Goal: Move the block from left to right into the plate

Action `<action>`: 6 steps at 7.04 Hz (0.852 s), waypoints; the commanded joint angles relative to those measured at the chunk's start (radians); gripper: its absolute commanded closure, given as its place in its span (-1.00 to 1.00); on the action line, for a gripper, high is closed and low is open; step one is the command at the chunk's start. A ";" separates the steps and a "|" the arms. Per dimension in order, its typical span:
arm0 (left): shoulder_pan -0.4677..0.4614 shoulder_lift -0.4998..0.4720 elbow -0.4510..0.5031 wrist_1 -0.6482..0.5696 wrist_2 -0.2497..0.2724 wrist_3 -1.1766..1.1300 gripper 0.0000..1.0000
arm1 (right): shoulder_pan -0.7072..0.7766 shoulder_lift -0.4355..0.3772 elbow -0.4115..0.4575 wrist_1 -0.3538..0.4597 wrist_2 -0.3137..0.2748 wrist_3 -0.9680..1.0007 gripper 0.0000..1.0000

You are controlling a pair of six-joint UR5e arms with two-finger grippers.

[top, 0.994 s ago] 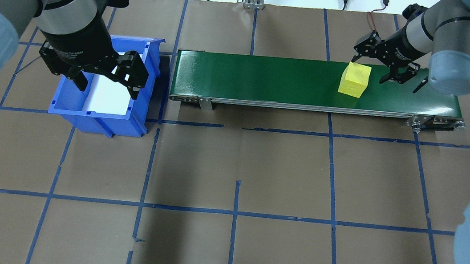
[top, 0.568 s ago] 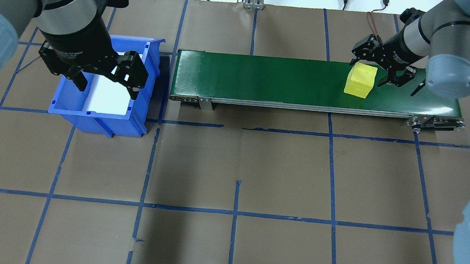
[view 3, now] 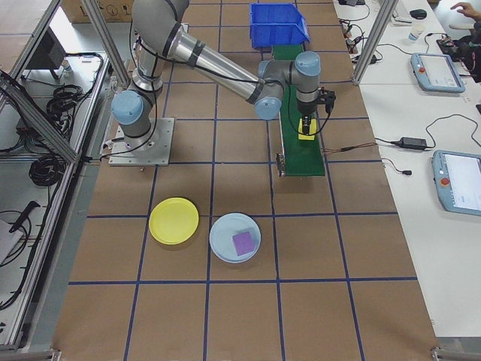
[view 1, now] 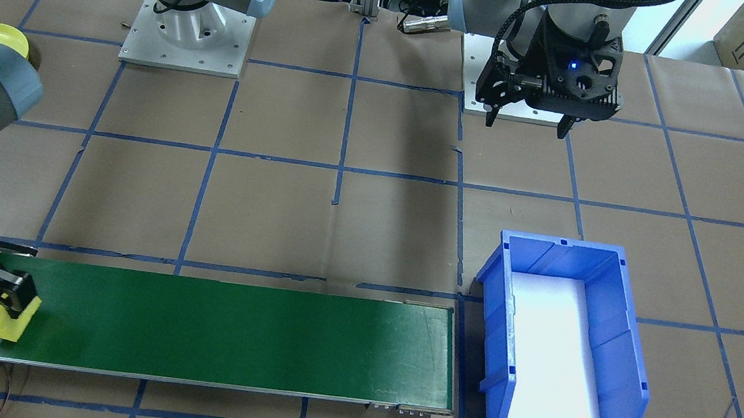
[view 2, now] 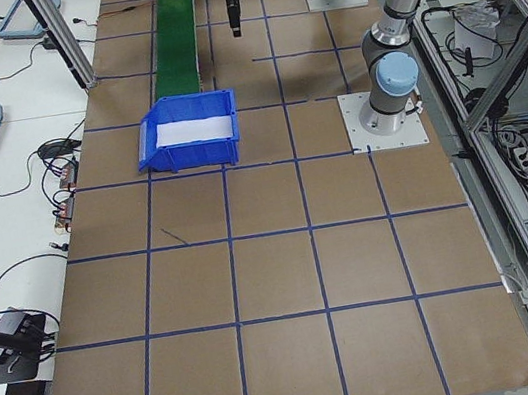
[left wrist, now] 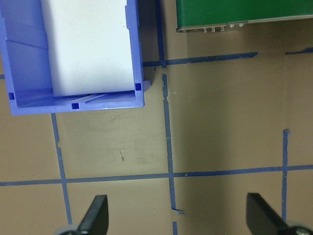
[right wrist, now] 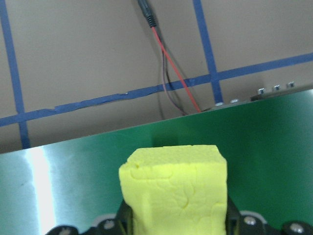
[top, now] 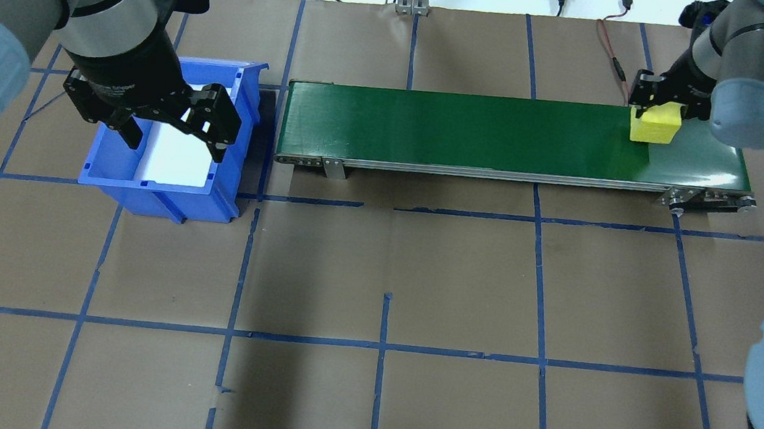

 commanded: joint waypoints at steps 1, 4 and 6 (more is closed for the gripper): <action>0.000 0.000 0.001 -0.001 0.001 0.000 -1.00 | -0.214 -0.093 0.023 0.218 -0.015 -0.232 0.24; 0.000 0.000 0.000 -0.001 0.001 0.000 -1.00 | -0.523 -0.245 0.149 0.309 -0.028 -0.570 0.25; 0.000 0.000 -0.001 -0.001 0.001 0.002 -1.00 | -0.738 -0.319 0.291 0.289 -0.053 -0.720 0.28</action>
